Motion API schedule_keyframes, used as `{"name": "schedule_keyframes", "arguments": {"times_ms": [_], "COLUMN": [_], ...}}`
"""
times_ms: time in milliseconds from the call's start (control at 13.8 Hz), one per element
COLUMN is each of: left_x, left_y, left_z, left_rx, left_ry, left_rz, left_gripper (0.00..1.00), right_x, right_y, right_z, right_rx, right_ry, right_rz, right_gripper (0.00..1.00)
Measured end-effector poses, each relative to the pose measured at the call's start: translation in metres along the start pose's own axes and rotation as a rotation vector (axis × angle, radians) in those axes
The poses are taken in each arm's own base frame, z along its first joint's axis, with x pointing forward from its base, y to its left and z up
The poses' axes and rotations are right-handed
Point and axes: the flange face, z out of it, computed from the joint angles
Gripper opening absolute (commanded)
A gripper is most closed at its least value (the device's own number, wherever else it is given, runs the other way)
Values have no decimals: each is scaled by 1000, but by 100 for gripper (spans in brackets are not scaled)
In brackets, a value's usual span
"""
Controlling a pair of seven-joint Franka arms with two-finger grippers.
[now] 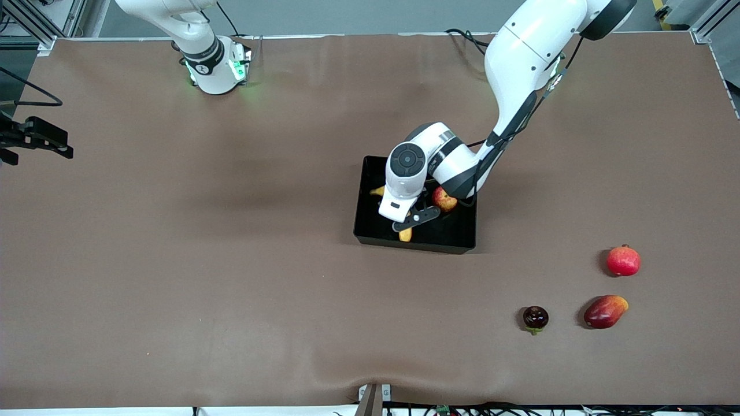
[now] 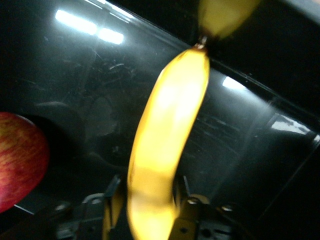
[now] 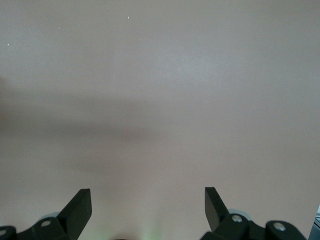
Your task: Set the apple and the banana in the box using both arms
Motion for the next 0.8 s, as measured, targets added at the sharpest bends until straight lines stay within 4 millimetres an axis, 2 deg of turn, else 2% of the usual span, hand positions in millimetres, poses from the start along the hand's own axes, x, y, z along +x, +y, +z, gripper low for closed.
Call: {"name": "schedule_keyframes", "arguments": {"times_ms": [289,434,579,796], "left_x": [14,33,62,113], "left_y": [-2,-6,-18,-60], "left_z": [-6,-26,-69,-153], "left_rx": [-8,-8,20,71], "left_ry": [18,49,72,85], "left_rz": [-17,-23,-19,32], "left_gripper": [100,100,100,100], "right_x": [-1,-2,-4,-6], "right_y": [0,-1,-4,-2], "right_z": [2,4,6,6], "right_rx": [8,21,56,78], "right_ry": [-6,-23,-40,-45], "right_rz": [12,22,23,37], "right_gripper": [100,100,100,100]}}
